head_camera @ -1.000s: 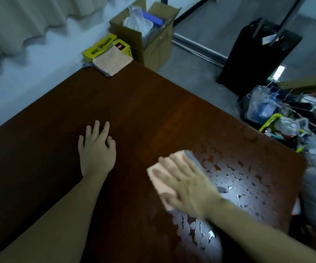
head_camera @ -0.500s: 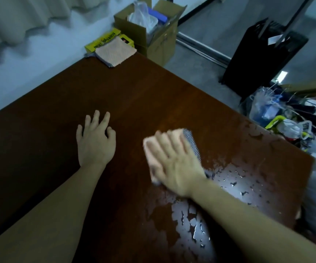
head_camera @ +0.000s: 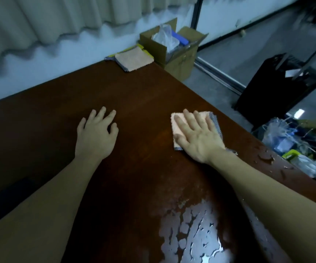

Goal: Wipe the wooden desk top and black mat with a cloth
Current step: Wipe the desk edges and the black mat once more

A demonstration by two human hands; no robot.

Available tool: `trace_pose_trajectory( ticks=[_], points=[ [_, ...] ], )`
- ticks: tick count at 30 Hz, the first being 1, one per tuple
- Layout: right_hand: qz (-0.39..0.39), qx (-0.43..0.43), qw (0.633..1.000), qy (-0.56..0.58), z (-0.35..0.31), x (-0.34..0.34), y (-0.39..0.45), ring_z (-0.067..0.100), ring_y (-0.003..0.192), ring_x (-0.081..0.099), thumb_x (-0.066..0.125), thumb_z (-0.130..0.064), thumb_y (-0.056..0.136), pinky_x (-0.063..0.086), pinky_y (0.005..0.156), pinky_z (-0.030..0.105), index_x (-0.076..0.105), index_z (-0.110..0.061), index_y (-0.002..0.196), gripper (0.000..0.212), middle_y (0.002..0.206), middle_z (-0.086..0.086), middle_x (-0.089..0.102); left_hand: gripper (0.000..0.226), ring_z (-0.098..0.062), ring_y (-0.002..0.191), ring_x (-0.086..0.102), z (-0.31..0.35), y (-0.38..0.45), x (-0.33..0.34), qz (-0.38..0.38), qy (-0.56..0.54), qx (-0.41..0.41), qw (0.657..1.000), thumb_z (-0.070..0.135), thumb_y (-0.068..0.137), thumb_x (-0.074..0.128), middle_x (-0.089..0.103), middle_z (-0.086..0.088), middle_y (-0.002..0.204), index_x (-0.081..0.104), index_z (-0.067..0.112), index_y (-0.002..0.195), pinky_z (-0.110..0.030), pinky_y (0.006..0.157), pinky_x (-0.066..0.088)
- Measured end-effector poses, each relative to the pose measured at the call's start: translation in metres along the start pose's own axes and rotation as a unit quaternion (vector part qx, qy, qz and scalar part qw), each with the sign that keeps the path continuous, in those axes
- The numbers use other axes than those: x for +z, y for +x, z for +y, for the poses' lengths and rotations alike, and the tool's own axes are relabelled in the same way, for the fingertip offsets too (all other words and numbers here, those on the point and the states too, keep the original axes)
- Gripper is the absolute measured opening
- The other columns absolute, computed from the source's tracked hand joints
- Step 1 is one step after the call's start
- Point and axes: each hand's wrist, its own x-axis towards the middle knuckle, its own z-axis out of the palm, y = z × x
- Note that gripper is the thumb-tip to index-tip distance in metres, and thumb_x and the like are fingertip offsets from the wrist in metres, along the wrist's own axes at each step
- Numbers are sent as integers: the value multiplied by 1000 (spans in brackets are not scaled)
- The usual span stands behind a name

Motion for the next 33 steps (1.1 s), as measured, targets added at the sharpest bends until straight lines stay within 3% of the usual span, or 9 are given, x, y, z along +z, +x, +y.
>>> trace_pose_trajectory(
  ticks=[3,7,12,16,20,23,28,33],
  points=[
    [-4,-69,998,-10,-5,-1,-6,22,155,-17,8,-61,101,-12,124,48,-12,-41,159,64,169,-5,-17,47,-24,150,21,3,-6,2,50,18,-5,999,43,105,35,35,2,161,43,34,151,-49,121,13],
    [-5,-171,985,-38,-8,4,-55,21,155,-18,12,-60,104,-12,124,45,-12,-40,159,63,168,-5,-18,40,-28,129,45,24,-42,-8,135,65,-7,989,40,105,38,56,0,140,58,29,137,-49,105,33],
    [-8,-250,967,-42,5,22,-117,16,153,-20,11,-63,103,-12,125,43,-12,-46,157,62,166,-9,-20,35,-23,125,52,66,-101,-13,119,-59,-20,991,41,105,38,58,2,136,62,31,129,-47,103,43],
    [-24,-221,975,-29,46,21,-133,16,154,-16,13,-65,102,-9,125,43,-10,-46,158,63,167,-11,-18,38,-16,140,41,79,-156,-4,59,-46,17,997,42,106,39,48,7,151,56,33,139,-41,115,34],
    [-10,-122,992,-17,112,17,-124,20,156,-10,14,-63,104,-7,124,45,-7,-42,159,63,169,-6,-14,46,-20,154,16,76,-188,-8,-3,-50,-22,998,45,107,34,24,6,165,38,37,152,-46,124,15],
    [-6,-46,999,2,140,10,-97,24,156,-9,16,-62,104,-4,124,51,-5,-41,161,64,170,-3,-11,48,-23,155,9,69,-201,-4,-24,-53,-55,997,46,108,29,17,4,167,31,37,155,-44,125,9],
    [-6,-20,1000,-1,109,6,-64,27,156,-12,15,-61,104,-7,122,56,-5,-40,161,64,170,-3,-12,48,-21,154,12,68,-203,6,1,2,-63,998,44,108,28,18,5,166,30,38,155,-41,124,10],
    [-21,-138,989,-39,31,14,-95,26,155,-14,12,-62,103,-10,122,53,-10,-38,160,65,168,-4,-18,48,-22,154,12,69,-202,7,-15,19,-64,998,44,108,26,17,5,167,28,38,156,-41,124,10]
  ],
)
